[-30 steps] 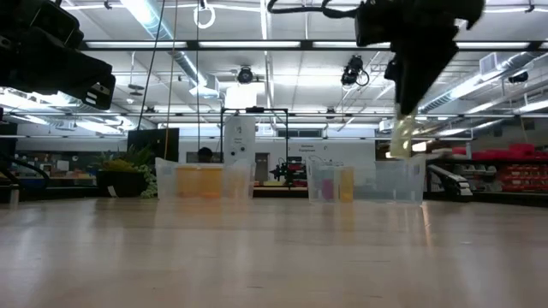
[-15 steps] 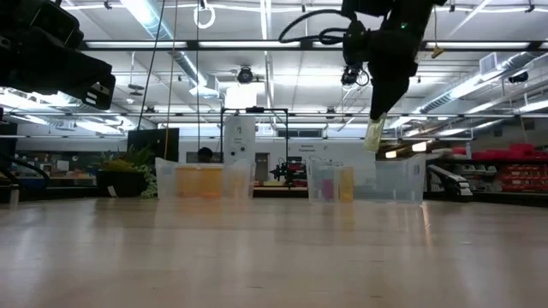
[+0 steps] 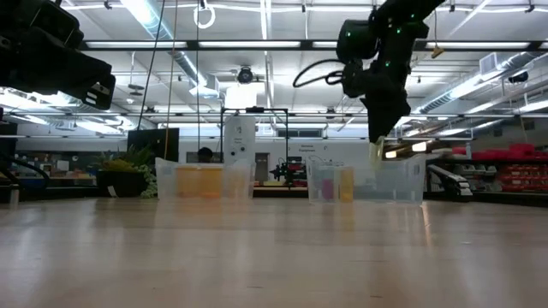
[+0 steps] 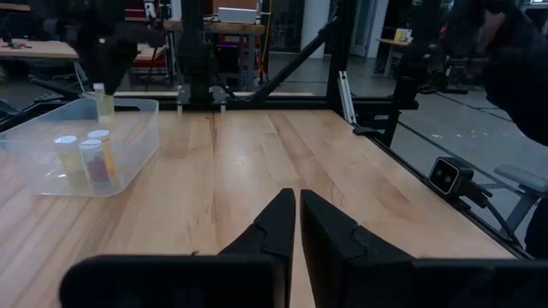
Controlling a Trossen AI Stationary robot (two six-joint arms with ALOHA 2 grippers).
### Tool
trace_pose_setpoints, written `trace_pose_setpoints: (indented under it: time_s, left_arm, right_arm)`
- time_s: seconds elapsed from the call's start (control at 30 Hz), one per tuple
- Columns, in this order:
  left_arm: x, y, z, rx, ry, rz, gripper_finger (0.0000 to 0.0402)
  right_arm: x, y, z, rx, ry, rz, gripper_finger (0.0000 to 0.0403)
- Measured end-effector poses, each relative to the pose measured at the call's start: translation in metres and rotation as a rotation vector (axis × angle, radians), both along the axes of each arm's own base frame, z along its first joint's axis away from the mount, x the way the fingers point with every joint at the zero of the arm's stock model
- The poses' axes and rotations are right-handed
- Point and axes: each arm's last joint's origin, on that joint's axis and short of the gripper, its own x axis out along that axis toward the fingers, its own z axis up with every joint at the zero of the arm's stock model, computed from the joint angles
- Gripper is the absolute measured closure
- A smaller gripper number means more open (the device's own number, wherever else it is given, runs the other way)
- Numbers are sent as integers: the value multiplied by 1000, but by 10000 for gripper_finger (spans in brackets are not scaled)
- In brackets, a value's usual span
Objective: Pick and place medicine bottles into bin by pill shape (circle, oval)
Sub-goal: Put the small yellow pill bottle into the right transparent bin
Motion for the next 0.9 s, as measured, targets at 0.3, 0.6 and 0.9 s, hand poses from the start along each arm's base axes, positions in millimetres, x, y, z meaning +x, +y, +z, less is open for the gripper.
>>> trace_pose_setpoints:
  time_s: [0.3,0.6,0.9]
  left_arm:
    - [0,0,0,0,0,0,362]
    - [0,0,0,0,0,0,370]
    - [0,0,0,0,0,0,367]
  right_arm:
    - [12,-15,-36,68,118,2,265]
    - [19,-18,-49,79,134,18,265]
    - [19,-18,-48,86,127,5,265]
